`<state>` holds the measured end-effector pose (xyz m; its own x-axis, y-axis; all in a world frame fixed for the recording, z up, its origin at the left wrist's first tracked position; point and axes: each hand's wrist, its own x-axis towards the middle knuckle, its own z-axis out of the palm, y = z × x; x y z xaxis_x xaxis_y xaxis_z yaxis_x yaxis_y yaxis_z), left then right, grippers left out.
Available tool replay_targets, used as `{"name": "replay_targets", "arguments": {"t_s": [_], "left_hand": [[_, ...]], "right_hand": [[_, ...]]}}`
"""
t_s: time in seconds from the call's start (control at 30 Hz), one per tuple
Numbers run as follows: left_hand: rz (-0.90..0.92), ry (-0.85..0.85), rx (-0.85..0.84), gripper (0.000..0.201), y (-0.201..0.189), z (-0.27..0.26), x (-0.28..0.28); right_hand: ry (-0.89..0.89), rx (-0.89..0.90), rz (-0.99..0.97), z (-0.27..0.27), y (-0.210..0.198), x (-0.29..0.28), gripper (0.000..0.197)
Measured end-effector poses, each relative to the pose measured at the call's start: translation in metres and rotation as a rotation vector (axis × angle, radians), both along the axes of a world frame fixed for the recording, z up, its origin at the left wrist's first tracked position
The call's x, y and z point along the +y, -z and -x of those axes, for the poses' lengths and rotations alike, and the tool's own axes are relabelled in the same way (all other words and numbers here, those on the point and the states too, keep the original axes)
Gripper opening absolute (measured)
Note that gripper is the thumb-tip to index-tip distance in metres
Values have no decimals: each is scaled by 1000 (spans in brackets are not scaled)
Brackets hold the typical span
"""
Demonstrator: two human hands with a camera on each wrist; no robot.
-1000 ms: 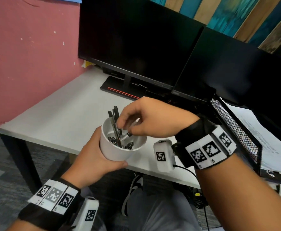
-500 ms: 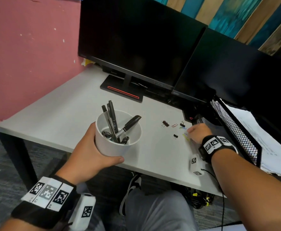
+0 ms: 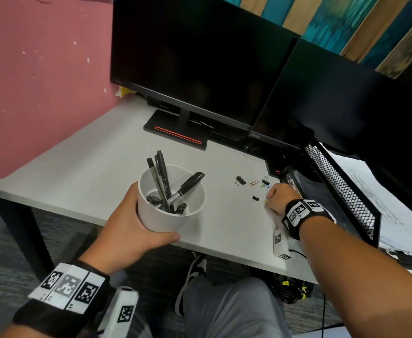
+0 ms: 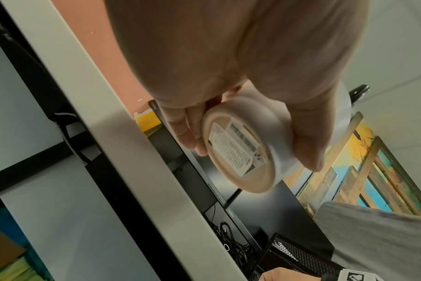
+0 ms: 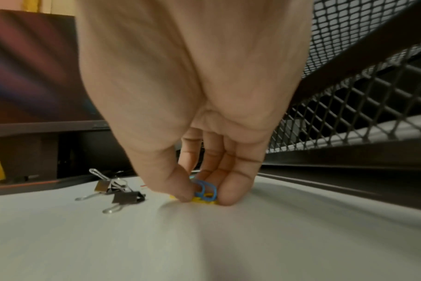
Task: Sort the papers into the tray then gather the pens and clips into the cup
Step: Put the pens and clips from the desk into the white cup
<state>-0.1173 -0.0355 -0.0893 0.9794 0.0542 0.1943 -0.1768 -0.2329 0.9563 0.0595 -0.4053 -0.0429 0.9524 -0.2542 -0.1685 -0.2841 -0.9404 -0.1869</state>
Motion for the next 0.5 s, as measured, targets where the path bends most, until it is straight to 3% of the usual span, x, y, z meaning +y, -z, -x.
{"name": "replay_targets", "arguments": {"t_s": [0.23, 0.4, 0.5], "left_hand": [[-2, 11, -3, 100, 1, 2, -3], [10, 13, 3, 98, 1, 2, -3], [22, 16, 4, 97, 1, 2, -4]], "right_hand": [[40, 89, -165, 4, -2, -2, 26], [6, -83, -384, 5, -38, 18, 25], [-178, -200, -594, 16, -73, 55, 20]]}}
